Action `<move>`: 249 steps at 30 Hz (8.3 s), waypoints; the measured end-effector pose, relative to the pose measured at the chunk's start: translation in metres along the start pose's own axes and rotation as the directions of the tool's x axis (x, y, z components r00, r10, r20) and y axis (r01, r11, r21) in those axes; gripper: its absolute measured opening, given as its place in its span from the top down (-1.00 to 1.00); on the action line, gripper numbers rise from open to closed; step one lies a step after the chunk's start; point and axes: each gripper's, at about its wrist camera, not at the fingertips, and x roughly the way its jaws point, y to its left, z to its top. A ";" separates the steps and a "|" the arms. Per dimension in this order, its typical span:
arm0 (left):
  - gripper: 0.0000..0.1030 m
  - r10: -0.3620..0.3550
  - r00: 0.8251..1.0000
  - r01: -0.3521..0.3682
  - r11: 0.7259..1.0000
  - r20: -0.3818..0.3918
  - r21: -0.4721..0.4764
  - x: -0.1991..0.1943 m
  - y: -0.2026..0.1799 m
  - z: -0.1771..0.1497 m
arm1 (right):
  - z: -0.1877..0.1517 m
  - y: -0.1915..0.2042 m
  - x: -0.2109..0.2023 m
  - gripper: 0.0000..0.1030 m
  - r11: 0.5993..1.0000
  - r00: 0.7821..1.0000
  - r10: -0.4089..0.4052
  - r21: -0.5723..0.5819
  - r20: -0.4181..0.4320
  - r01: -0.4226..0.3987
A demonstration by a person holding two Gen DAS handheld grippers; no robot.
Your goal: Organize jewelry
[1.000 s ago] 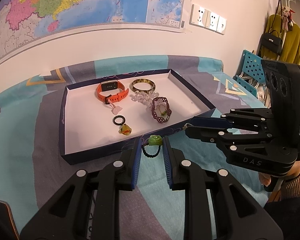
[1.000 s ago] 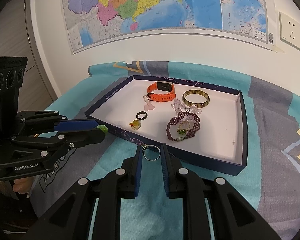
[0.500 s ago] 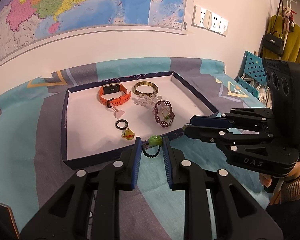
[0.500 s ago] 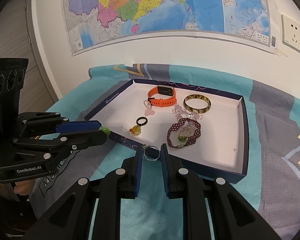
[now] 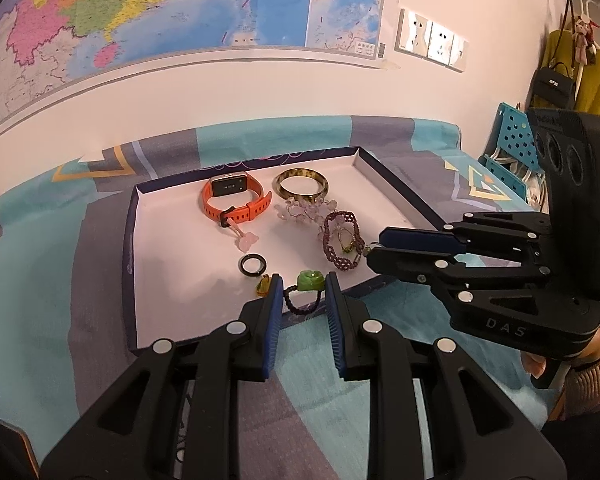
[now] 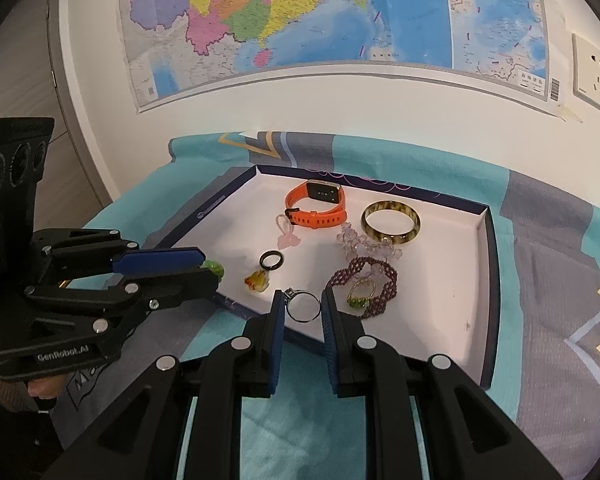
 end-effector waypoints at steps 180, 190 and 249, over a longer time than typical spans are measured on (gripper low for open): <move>-0.89 0.267 0.963 -0.263 0.957 0.018 -0.118 -0.035 -0.006 -0.067 | -0.065 0.015 -0.041 -0.87 0.971 0.978 -0.208 0.124 0.026 0.204; -0.89 0.252 0.967 -0.249 0.962 0.020 -0.114 -0.036 -0.009 -0.067 | -0.066 0.015 -0.041 -0.86 0.971 0.977 -0.210 0.122 0.024 0.206; -0.89 0.264 0.965 -0.260 0.955 0.006 -0.139 -0.037 -0.008 -0.065 | -0.068 0.012 -0.040 -0.87 0.968 0.975 -0.222 0.125 0.007 0.219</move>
